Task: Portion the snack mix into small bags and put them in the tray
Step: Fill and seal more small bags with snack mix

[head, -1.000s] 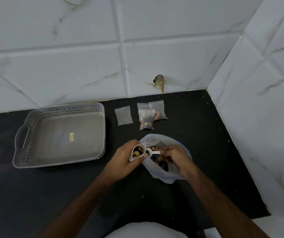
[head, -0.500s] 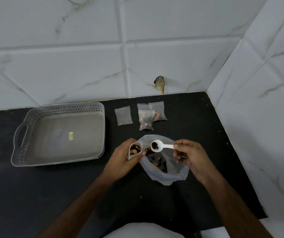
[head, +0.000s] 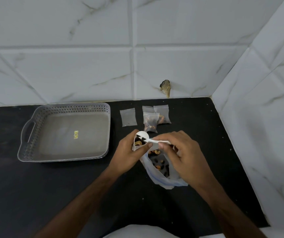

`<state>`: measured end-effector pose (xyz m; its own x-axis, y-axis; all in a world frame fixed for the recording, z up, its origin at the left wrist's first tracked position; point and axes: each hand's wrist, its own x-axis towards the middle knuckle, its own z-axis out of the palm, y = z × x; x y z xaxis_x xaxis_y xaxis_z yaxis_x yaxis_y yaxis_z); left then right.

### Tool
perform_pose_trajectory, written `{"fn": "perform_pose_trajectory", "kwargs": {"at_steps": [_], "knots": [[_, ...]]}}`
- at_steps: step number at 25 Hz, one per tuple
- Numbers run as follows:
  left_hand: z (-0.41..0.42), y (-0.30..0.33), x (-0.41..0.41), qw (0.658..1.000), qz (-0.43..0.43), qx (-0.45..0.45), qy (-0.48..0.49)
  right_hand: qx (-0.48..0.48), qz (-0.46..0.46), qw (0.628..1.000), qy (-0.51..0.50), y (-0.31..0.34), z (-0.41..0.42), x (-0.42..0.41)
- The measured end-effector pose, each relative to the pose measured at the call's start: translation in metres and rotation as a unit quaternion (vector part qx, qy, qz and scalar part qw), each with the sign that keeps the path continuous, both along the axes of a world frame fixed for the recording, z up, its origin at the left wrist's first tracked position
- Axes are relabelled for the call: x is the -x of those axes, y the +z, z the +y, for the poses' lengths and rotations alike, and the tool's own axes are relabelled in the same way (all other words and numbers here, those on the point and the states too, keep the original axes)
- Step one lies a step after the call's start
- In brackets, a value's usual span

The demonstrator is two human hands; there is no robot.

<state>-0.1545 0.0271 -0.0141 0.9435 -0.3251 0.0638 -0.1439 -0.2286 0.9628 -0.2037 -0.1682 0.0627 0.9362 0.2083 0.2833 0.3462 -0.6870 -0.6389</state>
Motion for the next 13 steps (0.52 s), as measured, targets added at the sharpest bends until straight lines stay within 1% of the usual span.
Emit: {"fn": "perform_pose_trajectory", "kwargs": {"at_steps": [2, 5, 9, 10, 11, 12, 13], "knots": [[-0.001, 0.005, -0.001, 1.000, 0.002, 0.024, 0.006, 0.016, -0.060, 0.998, 0.023, -0.003, 0.001, -0.001], [-0.002, 0.005, -0.003, 0.999, 0.004, 0.046, 0.010, 0.057, -0.129, 0.990, 0.019, -0.001, -0.002, -0.002], [-0.005, 0.006, -0.005, 0.999, 0.011, 0.052, 0.012, 0.067, -0.149, 0.987, 0.013, 0.001, -0.006, -0.001], [-0.005, 0.008, -0.004, 0.998, 0.016, 0.057, 0.012, 0.043, -0.134, 0.990, -0.004, 0.003, -0.005, 0.000], [-0.006, 0.010, -0.004, 0.998, 0.019, 0.060, 0.012, -0.003, -0.096, 0.995, -0.033, 0.005, -0.003, 0.001], [-0.007, 0.011, -0.005, 0.998, 0.018, 0.056, 0.010, -0.071, -0.034, 0.994, -0.070, 0.009, 0.000, 0.002], [-0.007, 0.012, -0.006, 0.999, 0.016, 0.048, 0.006, -0.150, 0.039, 0.983, -0.102, 0.012, 0.003, 0.002]]}}
